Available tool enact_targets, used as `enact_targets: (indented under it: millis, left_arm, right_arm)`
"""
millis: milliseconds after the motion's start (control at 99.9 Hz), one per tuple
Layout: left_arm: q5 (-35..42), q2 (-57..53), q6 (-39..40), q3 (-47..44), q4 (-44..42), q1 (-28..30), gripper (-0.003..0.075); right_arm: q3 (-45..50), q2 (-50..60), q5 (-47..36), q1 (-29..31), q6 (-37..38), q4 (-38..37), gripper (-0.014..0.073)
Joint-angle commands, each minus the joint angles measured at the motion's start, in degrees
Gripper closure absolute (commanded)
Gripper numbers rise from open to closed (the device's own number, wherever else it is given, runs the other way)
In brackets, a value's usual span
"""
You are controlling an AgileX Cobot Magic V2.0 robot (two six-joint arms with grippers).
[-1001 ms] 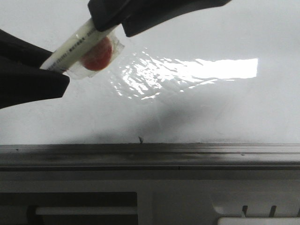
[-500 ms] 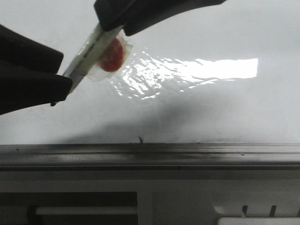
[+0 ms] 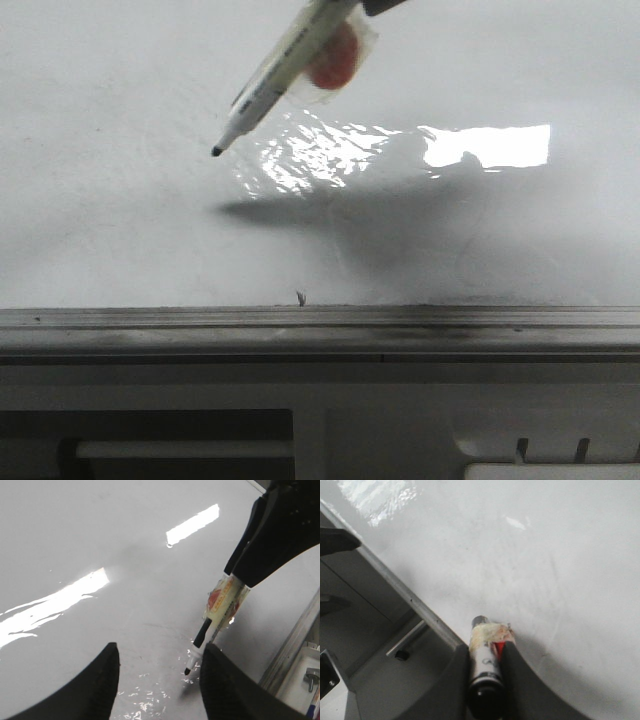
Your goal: Write number 9 on whiteboard
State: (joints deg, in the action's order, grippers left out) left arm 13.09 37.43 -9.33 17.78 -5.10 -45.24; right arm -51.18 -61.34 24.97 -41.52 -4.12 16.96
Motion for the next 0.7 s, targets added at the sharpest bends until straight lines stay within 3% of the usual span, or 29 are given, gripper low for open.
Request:
enact_targets:
  millis: [0,390,690]
  left_arm:
    - [4.8,-0.1,0.3,1.9,5.1,0.3,0.0374]
    - [4.9,-0.1,0.3,1.9,6.2,0.3,0.0374]
    - [4.9,-0.1,0.3,1.9,6.2,0.3,0.0374]
  right_arm:
    - [-3.8,1.1,-1.2,2.3,0.5,-0.3,0.0645]
    - [-11.3,-2.6,2.8,7.4,0.5,-1.5,0.0645]
    - [-16.3,-10.9,1.9,6.1,0.5,-1.7,0.0645]
